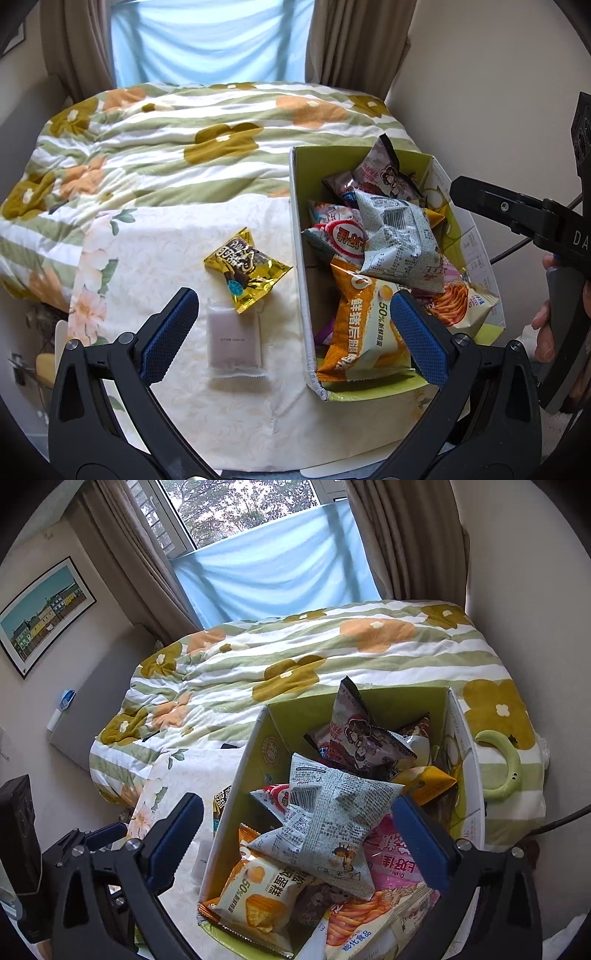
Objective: Organize snacks
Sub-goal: 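Withdraw both tools from the box toward the gold bag and white packet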
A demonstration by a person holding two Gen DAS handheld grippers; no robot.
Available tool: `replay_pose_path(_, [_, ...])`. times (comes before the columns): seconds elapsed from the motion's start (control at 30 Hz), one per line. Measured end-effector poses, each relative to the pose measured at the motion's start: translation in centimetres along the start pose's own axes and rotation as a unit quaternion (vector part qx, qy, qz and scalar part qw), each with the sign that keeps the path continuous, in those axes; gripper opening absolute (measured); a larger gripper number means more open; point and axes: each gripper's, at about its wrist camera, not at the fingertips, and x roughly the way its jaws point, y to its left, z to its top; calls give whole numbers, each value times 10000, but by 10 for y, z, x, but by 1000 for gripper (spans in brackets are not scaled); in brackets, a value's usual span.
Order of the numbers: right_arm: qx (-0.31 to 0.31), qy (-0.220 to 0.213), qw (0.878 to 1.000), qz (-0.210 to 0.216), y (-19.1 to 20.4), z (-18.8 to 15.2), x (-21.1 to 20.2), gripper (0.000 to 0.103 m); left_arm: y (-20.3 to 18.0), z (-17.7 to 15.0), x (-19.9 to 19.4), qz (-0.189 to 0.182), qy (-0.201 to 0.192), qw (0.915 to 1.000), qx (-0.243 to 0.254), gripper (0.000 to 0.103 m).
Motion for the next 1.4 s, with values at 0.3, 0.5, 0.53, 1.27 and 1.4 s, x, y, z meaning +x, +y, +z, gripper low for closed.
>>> replay_pose_path(0.3, [-415,-281,9979,-411,30,-10,-49,102,14,-6,-54,313,-552,9980,-31,103])
replay_pose_path(0.5, [-460,-396,9975,-373,42,-33,-63,102,44,-29,-73,562,-580,9965,-211,103])
replay_pose_path(0.53, [-482,-424,9973,-362,44,-38,-64,102,50,-33,-74,591,-595,9962,-235,103])
replay_pose_path(1.27, [97,-544,9936,-982,183,-104,5,102,223,-30,-30,-229,150,9989,379,103])
replay_pose_path(1.4, [190,-515,9922,-1116,208,-112,31,102,244,-24,-8,-393,295,9968,623,103])
